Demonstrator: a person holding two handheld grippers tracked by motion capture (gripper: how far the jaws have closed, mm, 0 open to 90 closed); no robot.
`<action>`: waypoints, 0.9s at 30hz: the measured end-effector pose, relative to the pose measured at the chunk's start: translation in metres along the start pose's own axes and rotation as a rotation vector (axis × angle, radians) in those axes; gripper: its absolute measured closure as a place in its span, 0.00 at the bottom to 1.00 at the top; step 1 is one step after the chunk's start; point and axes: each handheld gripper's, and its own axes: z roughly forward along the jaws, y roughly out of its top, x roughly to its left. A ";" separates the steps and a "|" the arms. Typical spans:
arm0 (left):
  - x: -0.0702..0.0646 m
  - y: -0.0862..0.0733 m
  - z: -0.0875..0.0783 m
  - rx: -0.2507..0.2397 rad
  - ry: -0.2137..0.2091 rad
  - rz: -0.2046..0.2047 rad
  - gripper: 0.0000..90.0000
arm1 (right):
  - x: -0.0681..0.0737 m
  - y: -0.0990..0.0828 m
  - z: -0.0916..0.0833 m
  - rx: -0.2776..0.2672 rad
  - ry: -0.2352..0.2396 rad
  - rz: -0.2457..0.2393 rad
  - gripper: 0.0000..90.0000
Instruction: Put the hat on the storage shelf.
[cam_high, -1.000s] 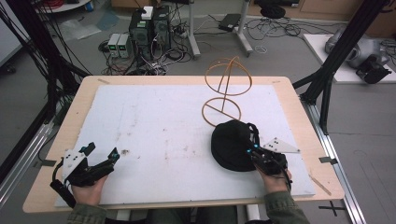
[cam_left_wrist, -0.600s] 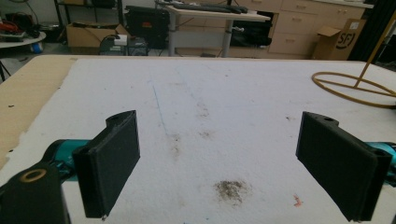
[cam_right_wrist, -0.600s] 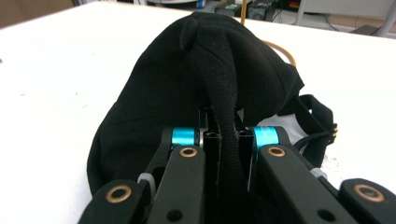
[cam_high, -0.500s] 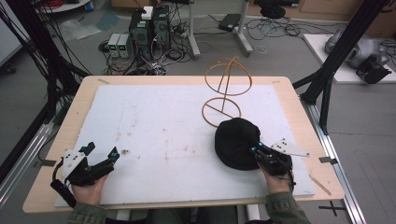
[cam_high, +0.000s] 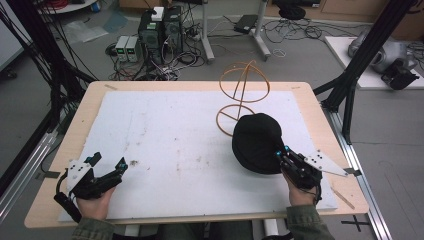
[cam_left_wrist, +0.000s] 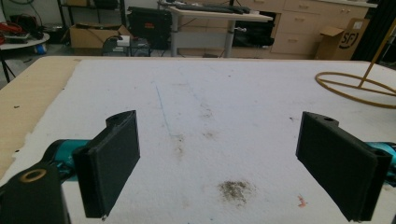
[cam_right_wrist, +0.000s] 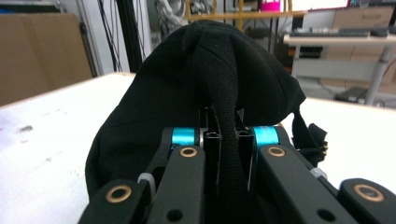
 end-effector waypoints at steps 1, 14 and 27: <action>0.000 0.000 0.000 0.000 0.003 -0.001 0.15 | 0.000 0.002 -0.001 -0.014 0.004 -0.005 0.96; 0.003 0.001 0.003 -0.018 0.020 -0.024 0.15 | 0.010 0.019 -0.003 -0.147 -0.007 -0.077 0.96; 0.002 0.001 0.003 -0.014 0.032 0.006 0.15 | 0.005 0.040 -0.002 -0.274 0.004 -0.076 0.96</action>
